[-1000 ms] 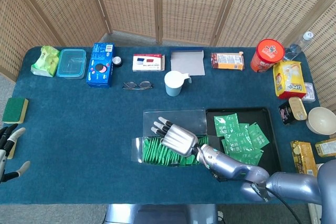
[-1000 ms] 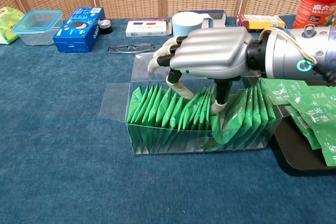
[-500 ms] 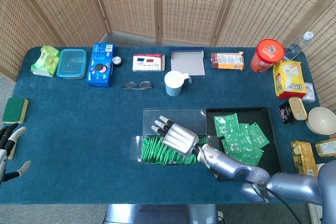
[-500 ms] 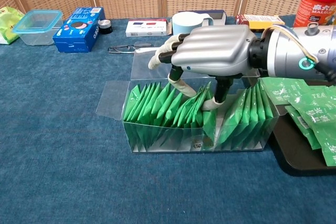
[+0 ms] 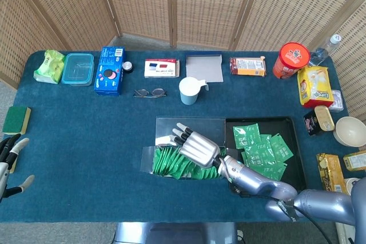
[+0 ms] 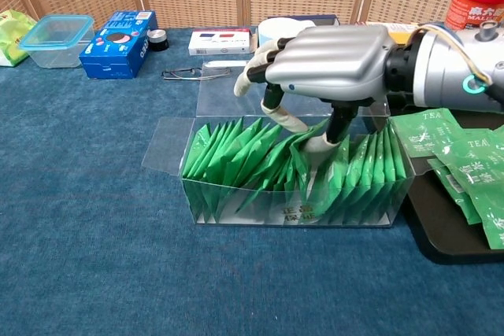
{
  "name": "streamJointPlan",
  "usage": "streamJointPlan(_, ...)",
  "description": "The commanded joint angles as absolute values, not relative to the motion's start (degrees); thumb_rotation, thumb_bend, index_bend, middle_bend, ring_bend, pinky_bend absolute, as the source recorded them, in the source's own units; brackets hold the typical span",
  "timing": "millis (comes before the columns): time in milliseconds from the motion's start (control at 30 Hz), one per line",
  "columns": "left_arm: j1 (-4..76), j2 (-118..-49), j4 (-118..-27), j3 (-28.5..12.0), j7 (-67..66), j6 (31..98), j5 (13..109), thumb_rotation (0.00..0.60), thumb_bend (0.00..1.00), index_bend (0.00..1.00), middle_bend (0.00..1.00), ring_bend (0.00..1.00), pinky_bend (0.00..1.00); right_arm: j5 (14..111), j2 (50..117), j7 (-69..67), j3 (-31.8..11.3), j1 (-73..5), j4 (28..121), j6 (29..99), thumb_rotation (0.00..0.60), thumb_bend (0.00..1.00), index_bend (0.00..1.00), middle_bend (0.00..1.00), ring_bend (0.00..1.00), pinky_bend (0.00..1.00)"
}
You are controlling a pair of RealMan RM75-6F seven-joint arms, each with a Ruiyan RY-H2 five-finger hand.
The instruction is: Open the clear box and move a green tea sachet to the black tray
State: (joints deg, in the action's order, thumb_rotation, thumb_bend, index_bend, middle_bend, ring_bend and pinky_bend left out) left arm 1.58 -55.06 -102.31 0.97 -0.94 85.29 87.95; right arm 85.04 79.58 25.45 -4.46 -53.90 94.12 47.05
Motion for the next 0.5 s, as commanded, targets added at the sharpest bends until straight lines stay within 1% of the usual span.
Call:
streamJointPlan(33,1.58,-55.03,-102.35,0.98,-0.98,85.31,87.99,0.6,0.22,0.09,0.04,0.0,0.22,85.18,79.18,25.17,-4.43,-53.6,94.41,47.49,0.6,0.32,0.69,0.18,0.11,0.05)
streamJointPlan(200,1.58,-55.03,-102.46,0.97,-1.01,85.41,88.1,0.6,0.22,0.09,0.04,0.0,0.22,85.3,78.12,24.65,-4.43,-52.91,95.22,48.54,0.6,0.32,0.71,0.2,0.12,0.06)
streamJointPlan(233,1.56,-55.01,-102.44,0.99,-1.0,85.43,88.12,0.6,0.22,0.09,0.04,0.0,0.22,85.3,76.98,24.29,-4.51,-52.02,95.96,49.96,0.6,0.32,0.71,0.2,0.13,0.06)
streamJointPlan(500,1.54,-54.97,-102.44,0.87,-0.81,85.77,88.3,0.6,0.22,0.09,0.04,0.0,0.22,85.48,72.0,23.24,-4.42,-48.8,99.34,54.21,0.6,0.33,0.72,0.21,0.13,0.06)
